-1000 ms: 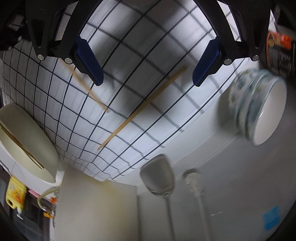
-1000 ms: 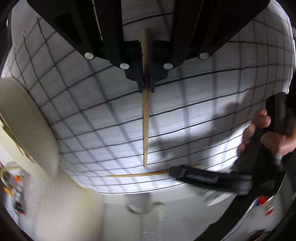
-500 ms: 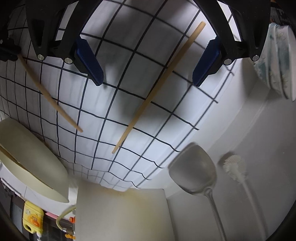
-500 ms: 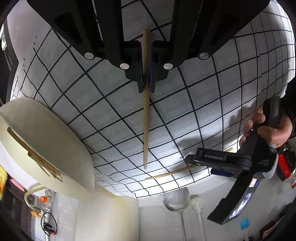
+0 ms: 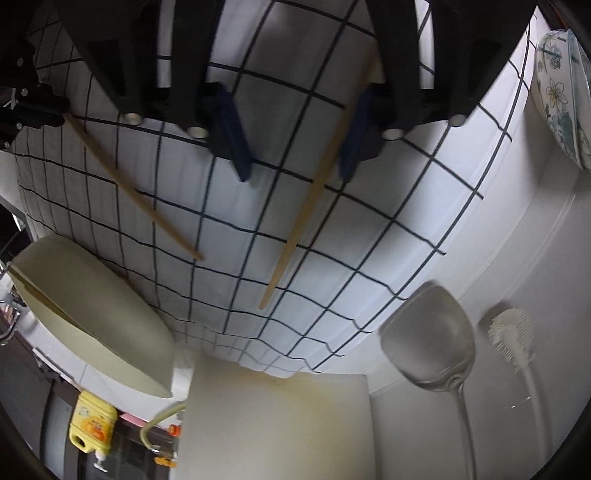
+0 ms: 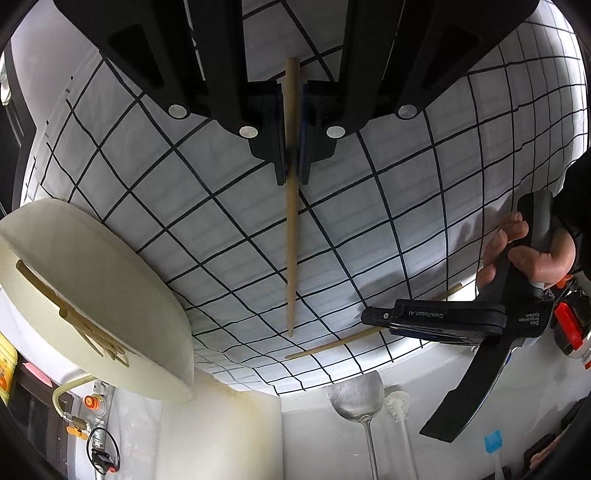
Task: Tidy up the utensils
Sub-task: 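Close the right tool on a chopstick while the left tool grasps the last chopstick, then lift both held chopsticks and carry them over the white basin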
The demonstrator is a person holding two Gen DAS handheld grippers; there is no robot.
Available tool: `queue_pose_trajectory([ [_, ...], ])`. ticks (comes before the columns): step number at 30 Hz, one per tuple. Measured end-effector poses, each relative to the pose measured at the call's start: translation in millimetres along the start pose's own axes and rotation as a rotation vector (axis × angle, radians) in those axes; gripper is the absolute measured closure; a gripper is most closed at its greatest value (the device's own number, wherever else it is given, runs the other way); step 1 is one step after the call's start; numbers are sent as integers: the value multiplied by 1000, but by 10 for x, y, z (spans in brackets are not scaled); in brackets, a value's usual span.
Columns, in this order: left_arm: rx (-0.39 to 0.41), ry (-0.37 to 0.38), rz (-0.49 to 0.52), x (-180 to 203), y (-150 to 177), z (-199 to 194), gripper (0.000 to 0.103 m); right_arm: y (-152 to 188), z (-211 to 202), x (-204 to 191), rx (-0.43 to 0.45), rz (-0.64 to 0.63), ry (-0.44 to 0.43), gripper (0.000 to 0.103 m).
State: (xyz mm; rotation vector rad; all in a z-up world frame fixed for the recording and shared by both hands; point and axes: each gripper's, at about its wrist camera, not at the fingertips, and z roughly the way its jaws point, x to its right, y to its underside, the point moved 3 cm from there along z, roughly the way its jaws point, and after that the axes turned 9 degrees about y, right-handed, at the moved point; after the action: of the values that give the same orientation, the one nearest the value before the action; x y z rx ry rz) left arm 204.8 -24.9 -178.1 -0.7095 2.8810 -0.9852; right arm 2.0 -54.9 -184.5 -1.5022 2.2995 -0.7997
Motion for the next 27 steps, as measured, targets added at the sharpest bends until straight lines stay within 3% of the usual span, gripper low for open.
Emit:
queue_pose_trajectory([
  [3, 2, 1, 4, 53, 9, -16, 94, -2, 3, -2, 0, -3, 1, 97],
  [6, 5, -30, 24, 125, 35, -18, 96, 2, 1, 6, 2, -3, -1, 97],
  [15, -15, -30, -28, 168, 94, -102, 96, -18, -1, 45, -11, 23, -30, 97],
  [27, 53, -66, -51, 364, 1, -668, 96, -251, -331, 84, 64, 6, -57, 97],
])
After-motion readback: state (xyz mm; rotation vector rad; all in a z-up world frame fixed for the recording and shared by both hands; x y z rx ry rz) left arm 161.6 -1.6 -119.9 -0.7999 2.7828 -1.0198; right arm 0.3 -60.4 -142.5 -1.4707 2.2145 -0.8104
